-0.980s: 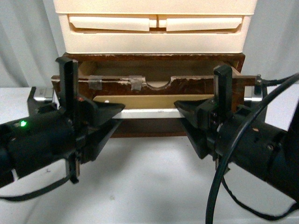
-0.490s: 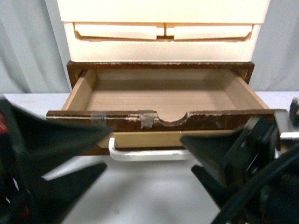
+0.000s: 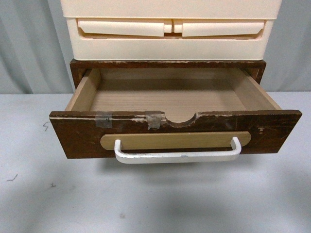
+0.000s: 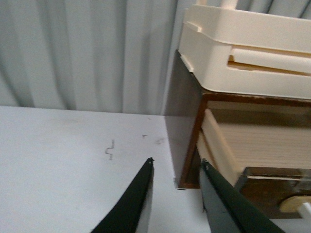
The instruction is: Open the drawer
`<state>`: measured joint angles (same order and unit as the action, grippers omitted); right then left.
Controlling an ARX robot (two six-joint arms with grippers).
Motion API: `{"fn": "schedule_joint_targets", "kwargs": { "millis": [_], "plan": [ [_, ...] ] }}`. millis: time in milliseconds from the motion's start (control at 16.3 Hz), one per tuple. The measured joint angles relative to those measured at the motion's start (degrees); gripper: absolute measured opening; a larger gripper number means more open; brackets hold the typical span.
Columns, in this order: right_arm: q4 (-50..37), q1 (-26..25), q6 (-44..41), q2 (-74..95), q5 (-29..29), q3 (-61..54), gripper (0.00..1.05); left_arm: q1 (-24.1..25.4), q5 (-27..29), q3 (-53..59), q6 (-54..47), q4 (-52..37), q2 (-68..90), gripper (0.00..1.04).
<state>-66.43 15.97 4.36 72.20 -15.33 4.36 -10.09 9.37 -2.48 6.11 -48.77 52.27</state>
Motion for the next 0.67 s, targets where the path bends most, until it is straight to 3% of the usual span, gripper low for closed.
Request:
{"fn": "schedule_joint_targets", "kwargs": {
  "millis": [122, 184, 429, 551, 612, 673],
  "plan": [
    [8.8, -3.6, -2.7, -9.1, 2.4, -1.7, 0.05, 2.5, -1.3, 1.0, -3.7, 5.3, -6.4, 0.08],
    [13.8, -4.7, -3.4, -14.9, 4.0, -1.7, 0.02, 3.1, -2.6, 1.4, -4.2, 7.6, -9.3, 0.02],
    [25.0, -8.7, -4.0, -28.7, 7.9, -3.3, 0.02, 10.5, -8.4, 2.0, -5.1, 17.2, -20.0, 0.02],
    [29.8, -10.3, -4.0, -34.6, 9.8, -3.7, 0.02, 9.9, -9.4, 2.0, -5.1, 21.2, -24.3, 0.02],
    [32.5, -14.1, -4.1, -37.4, 14.1, -3.7, 0.02, 10.0, -9.4, 2.0, -5.1, 22.9, -26.1, 0.02],
    [35.3, -16.4, -4.0, -40.5, 14.5, -3.7, 0.02, 10.0, -9.3, 2.0, -5.1, 25.5, -28.9, 0.02]
  ]
}}
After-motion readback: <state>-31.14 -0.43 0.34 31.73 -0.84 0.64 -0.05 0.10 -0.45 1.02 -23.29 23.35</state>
